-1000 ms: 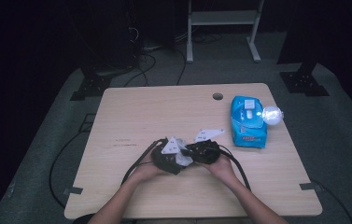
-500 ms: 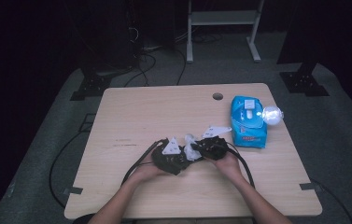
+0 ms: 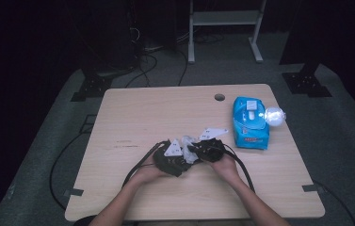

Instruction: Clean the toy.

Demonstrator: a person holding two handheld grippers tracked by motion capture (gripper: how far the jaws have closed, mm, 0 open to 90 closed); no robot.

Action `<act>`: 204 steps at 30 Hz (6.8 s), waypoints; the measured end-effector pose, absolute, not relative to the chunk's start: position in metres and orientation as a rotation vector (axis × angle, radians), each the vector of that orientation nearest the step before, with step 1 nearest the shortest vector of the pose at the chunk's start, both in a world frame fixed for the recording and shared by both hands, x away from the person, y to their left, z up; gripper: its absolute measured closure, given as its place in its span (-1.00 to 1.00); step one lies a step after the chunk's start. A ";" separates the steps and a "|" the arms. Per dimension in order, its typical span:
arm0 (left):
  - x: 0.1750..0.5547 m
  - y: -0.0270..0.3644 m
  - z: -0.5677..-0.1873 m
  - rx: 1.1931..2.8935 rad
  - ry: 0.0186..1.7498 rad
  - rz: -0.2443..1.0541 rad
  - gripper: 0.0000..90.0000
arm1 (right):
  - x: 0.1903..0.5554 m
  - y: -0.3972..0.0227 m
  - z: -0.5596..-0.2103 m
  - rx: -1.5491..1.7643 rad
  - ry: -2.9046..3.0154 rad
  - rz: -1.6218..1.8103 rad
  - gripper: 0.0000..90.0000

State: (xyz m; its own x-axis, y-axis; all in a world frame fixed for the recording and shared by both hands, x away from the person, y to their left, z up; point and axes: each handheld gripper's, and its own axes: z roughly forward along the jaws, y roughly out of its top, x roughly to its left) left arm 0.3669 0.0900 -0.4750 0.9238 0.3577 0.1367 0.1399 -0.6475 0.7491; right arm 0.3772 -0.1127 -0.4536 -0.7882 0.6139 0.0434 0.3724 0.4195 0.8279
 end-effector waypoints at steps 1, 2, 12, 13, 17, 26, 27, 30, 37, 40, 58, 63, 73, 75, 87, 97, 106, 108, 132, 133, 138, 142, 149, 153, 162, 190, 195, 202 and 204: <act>0.367 0.091 -0.475 2.271 0.350 0.350 -0.45 | 0.379 -0.116 -0.454 0.874 2.397 1.295 0.82; 0.367 0.091 -0.474 2.269 0.347 0.351 -0.45 | 0.381 -0.119 -0.454 0.891 2.390 1.287 0.82; 0.366 0.089 -0.473 2.277 0.338 0.369 -0.45 | 0.382 -0.112 -0.454 0.909 2.425 1.389 0.82; 0.366 0.089 -0.473 2.279 0.337 0.371 -0.45 | 0.382 -0.109 -0.453 0.900 2.429 1.376 0.82; 0.368 0.092 -0.473 2.276 0.341 0.363 -0.45 | 0.390 -0.125 -0.454 0.939 2.391 1.300 0.82; 0.368 0.093 -0.473 2.264 0.352 0.356 -0.45 | 0.384 -0.176 -0.459 1.048 2.345 1.242 0.82; 0.368 0.093 -0.473 2.266 0.355 0.358 -0.45 | 0.381 -0.176 -0.460 1.040 2.350 1.245 0.82; 0.369 0.092 -0.475 2.276 0.357 0.358 -0.45 | 0.368 -0.167 -0.460 0.992 2.367 1.300 0.82; 0.368 0.093 -0.475 2.275 0.357 0.360 -0.45 | 0.361 -0.151 -0.458 0.897 2.426 1.314 0.82; 0.369 0.094 -0.473 2.263 0.351 0.352 -0.45 | 0.368 -0.168 -0.460 0.976 2.383 1.278 0.82; 0.370 0.094 -0.475 2.267 0.356 0.351 -0.45 | 0.405 -0.164 -0.458 1.099 2.288 1.251 0.82; 0.370 0.094 -0.475 2.272 0.358 0.350 -0.45 | 0.390 -0.179 -0.459 1.073 2.301 1.230 0.82; 0.370 0.093 -0.475 2.279 0.358 0.351 -0.45 | 0.365 -0.193 -0.457 1.025 2.377 1.169 0.82; 0.371 0.093 -0.475 2.276 0.358 0.350 -0.45 | 0.366 -0.189 -0.456 1.023 2.383 1.176 0.82; 0.371 0.092 -0.474 2.281 0.354 0.354 -0.45 | 0.367 -0.131 -0.455 0.917 2.449 1.311 0.82; 0.372 0.092 -0.474 2.282 0.354 0.352 -0.45 | 0.364 -0.086 -0.454 0.783 2.530 1.368 0.82; 0.372 0.093 -0.474 2.275 0.347 0.352 -0.45 | 0.390 -0.129 -0.452 0.946 2.391 1.254 0.82; 0.372 0.094 -0.473 2.266 0.352 0.347 -0.45 | 0.395 -0.145 -0.454 1.003 2.367 1.244 0.82; 0.372 0.094 -0.471 2.263 0.345 0.353 -0.45 | 0.370 -0.166 -0.459 0.961 2.414 1.234 0.81; 0.372 0.094 -0.471 2.265 0.344 0.354 -0.45 | 0.369 -0.170 -0.460 0.969 2.409 1.230 0.81; 0.371 0.094 -0.472 2.267 0.344 0.342 -0.46 | 0.364 -0.174 -0.460 0.968 2.413 1.226 0.81; 0.376 0.099 -0.470 2.234 0.383 0.273 -0.47 | 0.363 -0.173 -0.462 0.957 2.409 1.231 0.80; 0.385 0.113 -0.464 2.108 0.517 0.097 -0.56 | 0.360 -0.174 -0.463 0.918 2.411 1.235 0.80; 0.393 0.118 -0.469 2.092 0.599 0.007 -0.62 | 0.355 -0.174 -0.465 0.878 2.407 1.234 0.81; 0.406 0.124 -0.479 2.020 0.761 -0.175 -0.64 | 0.350 -0.175 -0.466 0.813 2.409 1.239 0.81; 0.376 0.100 -0.470 2.188 0.548 0.262 -0.62 | 0.342 -0.180 -0.464 0.815 2.425 1.264 0.82; 0.364 0.096 -0.469 2.213 0.467 0.400 -0.62 | 0.340 -0.191 -0.456 0.852 2.394 1.267 0.82; 0.355 0.093 -0.470 2.213 0.433 0.489 -0.62 | 0.348 -0.210 -0.451 0.923 2.378 1.292 0.77; 0.354 0.092 -0.470 2.212 0.428 0.501 -0.62 | 0.350 -0.211 -0.450 0.923 2.376 1.284 0.75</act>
